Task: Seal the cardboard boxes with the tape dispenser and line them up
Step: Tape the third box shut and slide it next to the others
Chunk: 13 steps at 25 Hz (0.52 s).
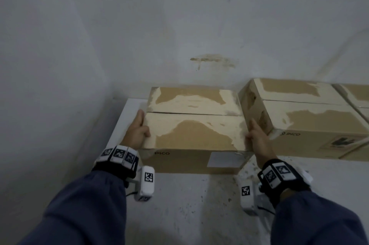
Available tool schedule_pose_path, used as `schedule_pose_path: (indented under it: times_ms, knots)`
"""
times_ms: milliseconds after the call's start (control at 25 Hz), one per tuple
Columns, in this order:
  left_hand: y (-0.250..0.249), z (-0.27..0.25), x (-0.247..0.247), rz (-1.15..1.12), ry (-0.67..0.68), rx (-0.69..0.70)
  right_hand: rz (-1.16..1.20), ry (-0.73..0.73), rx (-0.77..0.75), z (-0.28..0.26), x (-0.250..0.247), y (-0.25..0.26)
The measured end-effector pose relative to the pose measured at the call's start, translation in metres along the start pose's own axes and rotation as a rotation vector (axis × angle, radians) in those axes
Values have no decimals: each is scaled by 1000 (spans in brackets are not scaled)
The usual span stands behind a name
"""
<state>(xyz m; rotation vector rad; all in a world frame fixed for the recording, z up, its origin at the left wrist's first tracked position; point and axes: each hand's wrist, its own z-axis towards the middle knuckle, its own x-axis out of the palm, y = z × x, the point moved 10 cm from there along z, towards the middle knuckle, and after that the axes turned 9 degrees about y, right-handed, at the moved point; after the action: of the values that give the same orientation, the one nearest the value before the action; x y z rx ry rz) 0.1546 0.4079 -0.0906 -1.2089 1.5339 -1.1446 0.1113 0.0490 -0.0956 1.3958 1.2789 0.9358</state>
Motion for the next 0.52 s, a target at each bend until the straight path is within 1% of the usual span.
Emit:
schedule_pose_path:
  times_ms: [40, 120, 160, 200, 240, 280, 320, 360, 400, 440, 480, 520]
  knots:
    - [0, 3, 5, 15, 28, -14, 17, 42, 1, 4, 5, -2]
    - [4, 6, 10, -84, 59, -37, 58, 62, -15, 2, 14, 4]
    - [4, 9, 11, -109, 70, -12, 16, 62, -22, 1, 17, 8]
    - [1, 7, 13, -86, 80, -7, -76, 64, -29, 0, 17, 12]
    - [-1, 6, 13, -9, 95, -24, -207, 77, -22, 1, 17, 14]
    - [-3, 5, 11, 146, 102, -52, -360, 94, -3, 2, 16, 14]
    - [-7, 4, 7, 375, 94, -63, -544, 99, 22, 1, 17, 20]
    - [-18, 1, 4, 620, 54, -63, -744, 69, 37, 4, 18, 27]
    - [-30, 3, 5, 808, 8, -19, -927, 56, 35, 3, 30, 39]
    - [-46, 2, 16, 930, -9, 46, -1084, 86, -2, 4, 51, 50]
    - [-56, 5, 34, 1010, 15, 102, -1202, 167, -56, 3, 82, 59]
    - [-60, 7, 57, 1090, 82, 133, -1278, 273, -107, 2, 116, 62]
